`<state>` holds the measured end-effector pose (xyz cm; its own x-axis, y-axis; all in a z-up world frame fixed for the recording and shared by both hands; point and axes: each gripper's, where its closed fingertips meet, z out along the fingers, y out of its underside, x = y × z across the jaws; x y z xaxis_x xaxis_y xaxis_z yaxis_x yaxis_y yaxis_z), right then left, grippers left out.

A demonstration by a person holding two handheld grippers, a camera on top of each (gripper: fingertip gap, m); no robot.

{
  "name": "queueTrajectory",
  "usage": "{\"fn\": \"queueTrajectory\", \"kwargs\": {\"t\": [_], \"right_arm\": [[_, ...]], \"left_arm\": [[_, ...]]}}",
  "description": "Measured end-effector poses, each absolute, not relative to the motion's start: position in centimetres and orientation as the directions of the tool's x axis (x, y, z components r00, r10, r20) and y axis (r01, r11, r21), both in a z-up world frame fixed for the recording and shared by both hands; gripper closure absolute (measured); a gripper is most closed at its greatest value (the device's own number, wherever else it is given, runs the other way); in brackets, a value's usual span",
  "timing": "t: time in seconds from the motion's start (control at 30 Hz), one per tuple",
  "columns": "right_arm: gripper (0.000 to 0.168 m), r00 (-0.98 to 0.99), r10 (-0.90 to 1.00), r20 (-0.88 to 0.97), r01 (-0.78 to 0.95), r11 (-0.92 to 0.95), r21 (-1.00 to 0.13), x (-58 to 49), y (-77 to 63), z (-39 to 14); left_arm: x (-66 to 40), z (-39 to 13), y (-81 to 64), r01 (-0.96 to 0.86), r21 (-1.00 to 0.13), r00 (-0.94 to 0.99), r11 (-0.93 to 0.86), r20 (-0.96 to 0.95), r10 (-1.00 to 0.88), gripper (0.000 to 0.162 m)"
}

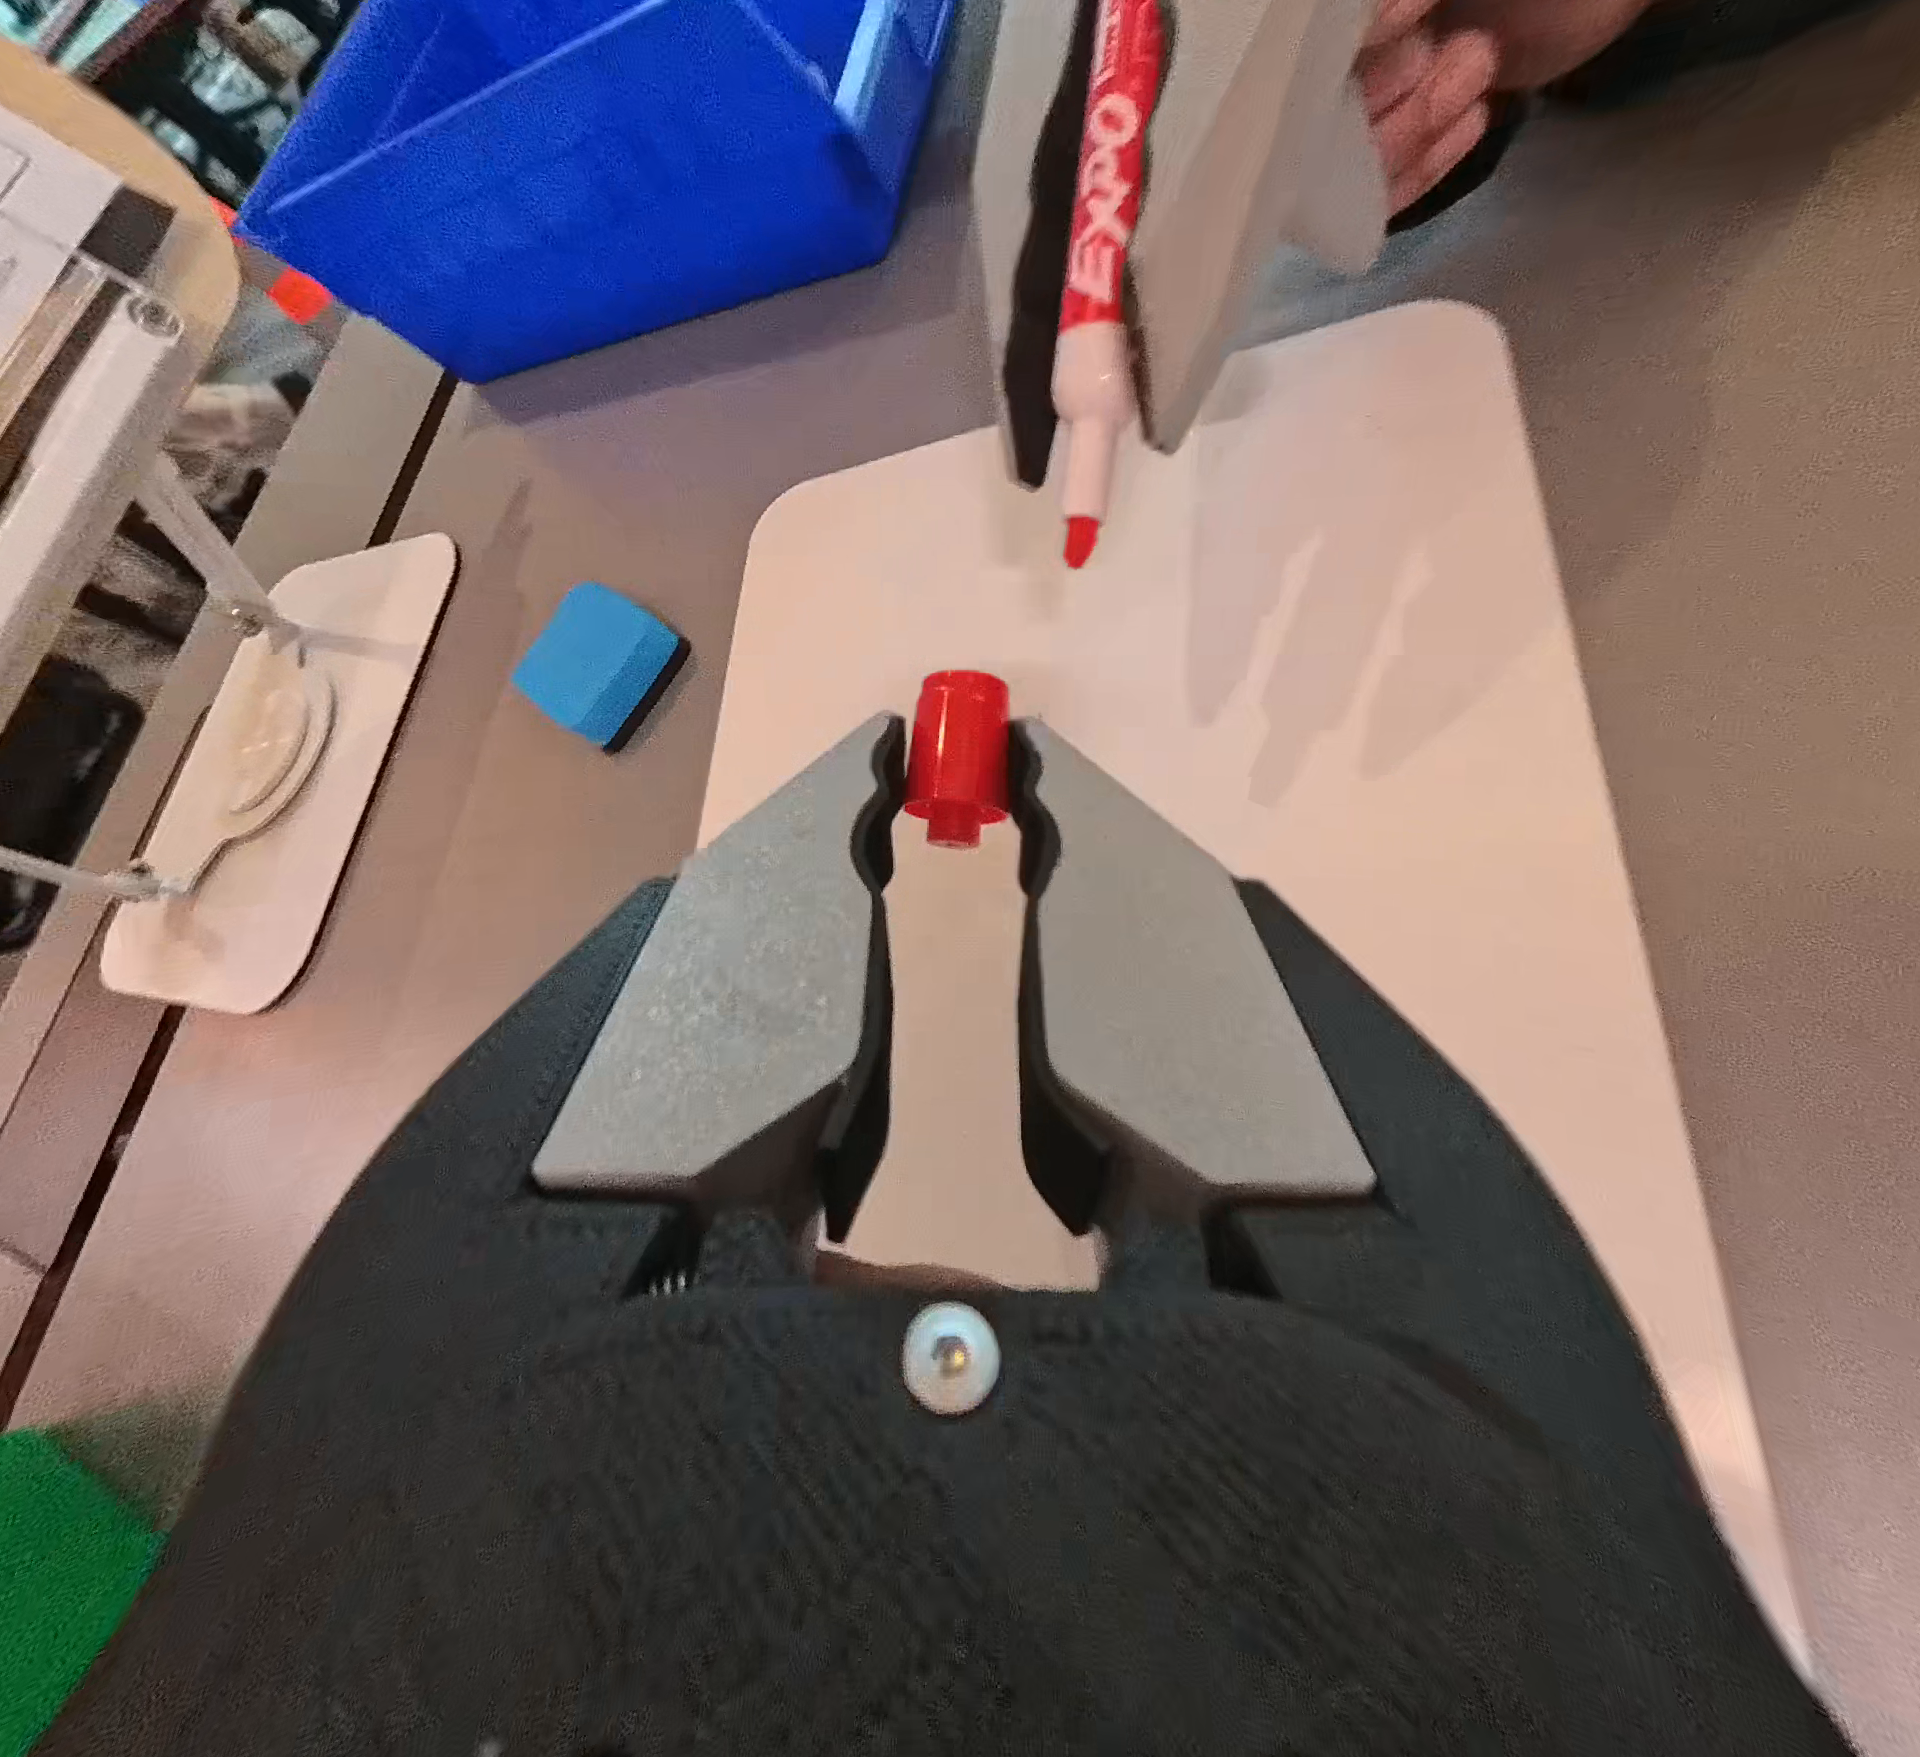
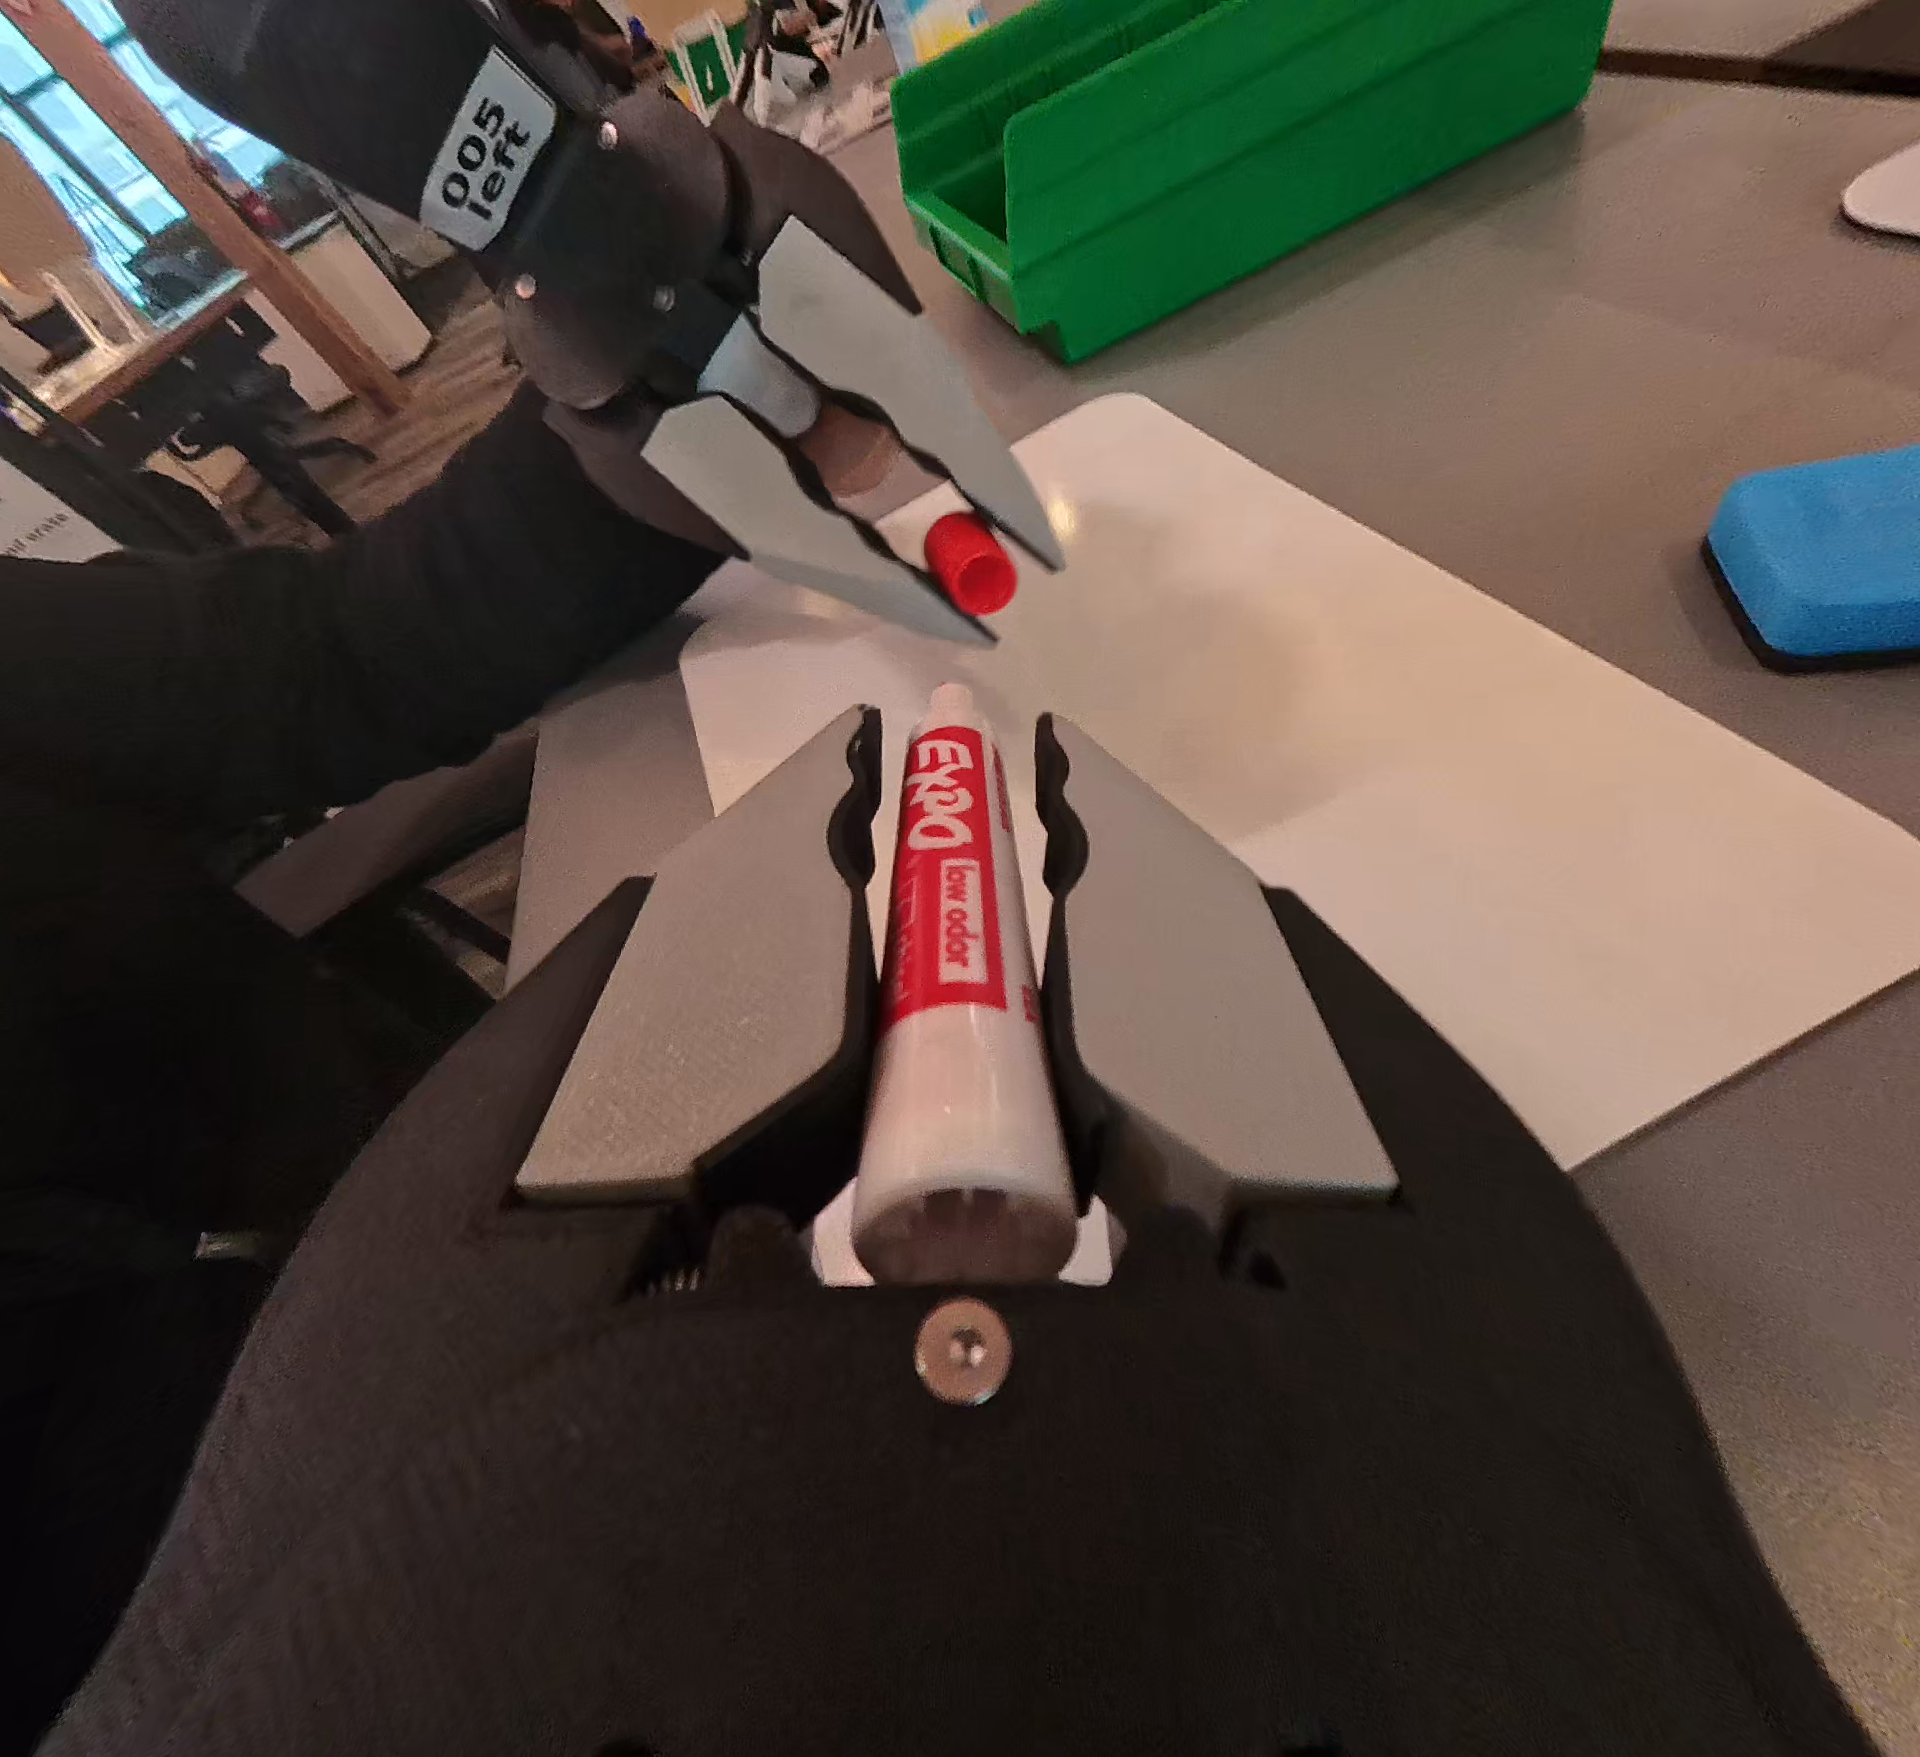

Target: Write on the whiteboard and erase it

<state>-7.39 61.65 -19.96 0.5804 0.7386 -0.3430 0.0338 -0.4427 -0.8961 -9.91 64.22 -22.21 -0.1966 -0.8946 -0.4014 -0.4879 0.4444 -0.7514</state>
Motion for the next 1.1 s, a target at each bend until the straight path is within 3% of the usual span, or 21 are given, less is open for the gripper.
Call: {"fn": "queueTrajectory", "kwargs": {"t": [0.17, 0.5, 0.7, 1.1], "right_arm": [[0.139, 0.626, 0.723, -0.291, 0.086, -0.435, -0.896, -7.0, 62.2, -20.9], [0.139, 0.652, 0.693, -0.307, 0.036, -0.433, -0.901, -5.9, 63.1, -20.4], [0.139, 0.689, 0.665, -0.288, 0.009, -0.405, -0.914, -4.0, 63.2, -19.5], [0.139, 0.832, 0.506, -0.227, -0.131, -0.218, -0.967, 5.1, 62.2, -14.9]], "left_arm": [[-10.8, -24.1, 67.9, -0.599, -0.693, -0.085, 0.401, -0.443, -0.892, 0.144], [-11.7, -23.6, 73.9, -0.631, -0.775, 0.202, 0.031, -0.203, -0.958, 0.144], [-9.3, -22.8, 75.2, -0.692, -0.72, 0.147, 0.049, -0.207, -0.967, 0.144], [4.1, -23.1, 67.6, -0.636, -0.748, -0.11, 0.191, -0.158, -0.981, 0.144]]}}
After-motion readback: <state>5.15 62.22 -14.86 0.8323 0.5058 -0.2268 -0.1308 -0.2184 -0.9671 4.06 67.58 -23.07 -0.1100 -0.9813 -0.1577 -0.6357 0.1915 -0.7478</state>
